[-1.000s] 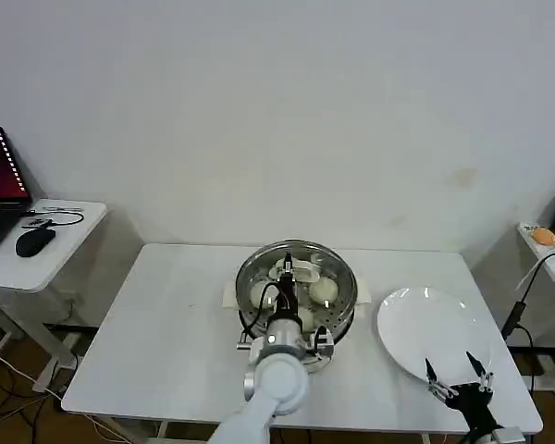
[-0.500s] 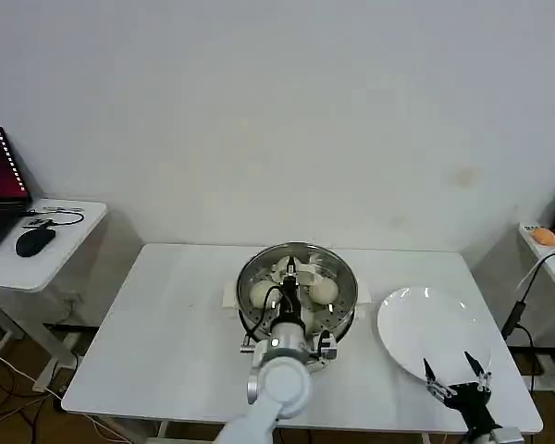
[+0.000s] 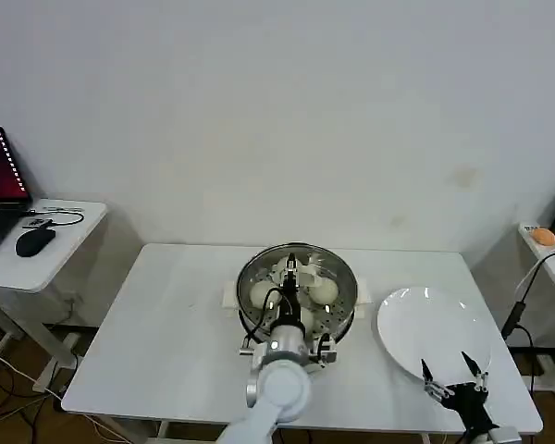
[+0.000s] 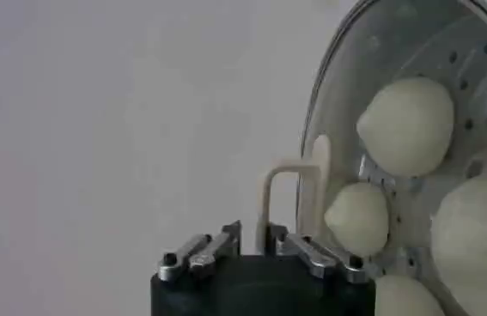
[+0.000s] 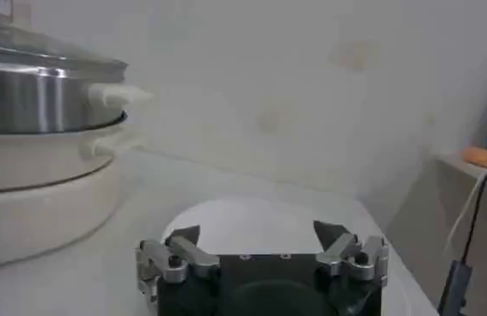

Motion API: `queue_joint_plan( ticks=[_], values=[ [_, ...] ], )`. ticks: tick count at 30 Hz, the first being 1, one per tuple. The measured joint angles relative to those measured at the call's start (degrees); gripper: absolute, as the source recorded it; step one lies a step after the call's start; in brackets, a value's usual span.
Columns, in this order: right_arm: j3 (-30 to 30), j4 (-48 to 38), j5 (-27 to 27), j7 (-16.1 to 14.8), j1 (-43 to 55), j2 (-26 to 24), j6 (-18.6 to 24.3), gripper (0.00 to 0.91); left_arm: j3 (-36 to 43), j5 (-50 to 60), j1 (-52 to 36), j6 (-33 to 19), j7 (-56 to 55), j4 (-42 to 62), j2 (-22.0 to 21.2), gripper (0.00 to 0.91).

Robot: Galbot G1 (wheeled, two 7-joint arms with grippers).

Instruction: Take steamed baozi put them in steamer then cover it.

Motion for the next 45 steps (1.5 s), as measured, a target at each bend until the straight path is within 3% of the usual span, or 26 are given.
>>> queue_joint_plan(
  ticks=[16,26,31,40,45],
  values=[
    [-0.17,-0.03,0.0,0.05,-0.35,-0.16,-0.07,0.907,1.55,-5.54,3.24,-0.57,-0.46,-7.91,4.73,0.907],
    [-0.22,-0.08,1.01,0.33,-0.79,-1.25,0.3,0.907,-2.16,-14.7,7.63,-3.02,-5.73,-17.09,9.66,0.907],
    [-0.28,-0.07,1.77,0.58,-0.87,-1.9,0.52,0.907,-7.74,-27.38,12.56,-6.76,-11.94,-22.88,11.56,0.907],
    [-1.95,1.56,3.49,1.43,-1.27,-3.14,0.79,0.907,-24.92,-61.76,24.74,-20.63,-22.66,-25.45,12.77,0.907],
    [-2.84,3.37,5.37,2.36,-2.68,-4.51,0.95,0.907,-32.45,-77.8,31.46,-25.66,-25.48,-25.08,12.6,0.907]
  ],
)
